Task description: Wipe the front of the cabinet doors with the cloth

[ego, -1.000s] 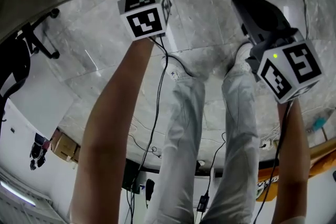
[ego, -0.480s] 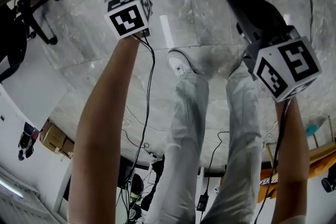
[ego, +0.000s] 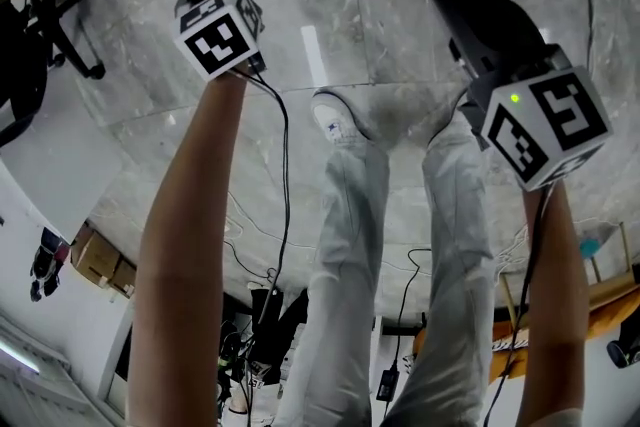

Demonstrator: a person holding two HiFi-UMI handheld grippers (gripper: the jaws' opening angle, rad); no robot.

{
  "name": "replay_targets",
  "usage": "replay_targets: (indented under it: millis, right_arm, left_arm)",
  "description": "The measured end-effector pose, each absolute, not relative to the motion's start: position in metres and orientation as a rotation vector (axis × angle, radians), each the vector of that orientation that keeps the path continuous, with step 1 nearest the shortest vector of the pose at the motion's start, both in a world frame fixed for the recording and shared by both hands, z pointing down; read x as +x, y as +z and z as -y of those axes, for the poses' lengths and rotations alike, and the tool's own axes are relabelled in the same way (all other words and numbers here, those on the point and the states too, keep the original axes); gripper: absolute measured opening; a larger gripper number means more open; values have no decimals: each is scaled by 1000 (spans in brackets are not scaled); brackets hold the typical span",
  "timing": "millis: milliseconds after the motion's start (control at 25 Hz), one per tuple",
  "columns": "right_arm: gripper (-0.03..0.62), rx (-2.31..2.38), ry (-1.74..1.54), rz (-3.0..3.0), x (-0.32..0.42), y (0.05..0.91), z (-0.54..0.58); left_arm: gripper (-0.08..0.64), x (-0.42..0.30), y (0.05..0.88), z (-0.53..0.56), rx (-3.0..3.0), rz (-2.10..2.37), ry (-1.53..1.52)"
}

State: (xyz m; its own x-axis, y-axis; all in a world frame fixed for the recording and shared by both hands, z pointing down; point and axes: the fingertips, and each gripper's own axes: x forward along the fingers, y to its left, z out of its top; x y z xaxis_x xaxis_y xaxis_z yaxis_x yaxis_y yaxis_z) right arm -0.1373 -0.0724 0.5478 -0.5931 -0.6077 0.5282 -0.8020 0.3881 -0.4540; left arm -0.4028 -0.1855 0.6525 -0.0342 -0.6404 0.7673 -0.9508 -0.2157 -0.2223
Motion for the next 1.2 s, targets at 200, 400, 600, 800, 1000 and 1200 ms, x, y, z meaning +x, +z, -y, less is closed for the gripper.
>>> replay_targets:
  millis: [200, 400, 600, 800, 1000, 1200]
  right_arm:
    - [28, 1282, 1037, 2360, -106, 549, 63]
    - [28, 1334, 1061, 2331, -62, 556, 53]
    - [28, 1379, 1107, 2297, -24, 568, 38]
    - [28, 1405, 1137, 2284, 5, 577, 26]
    - [28, 1441, 1150, 2269, 33, 580, 20]
    - [28, 1489, 1167, 2231, 53, 585, 13]
  left_arm:
    - [71, -396, 663, 155, 1814, 1663, 1224]
    - [69, -334, 687, 131, 1819, 1581, 1227]
    - [71, -228, 712, 116, 1919, 1430, 1170]
    - [69, -129, 723, 117, 2021, 1319, 1125]
    - [71, -62, 726, 129, 2100, 1254, 1097]
    - [71, -37, 729, 139, 2082, 1259, 1055]
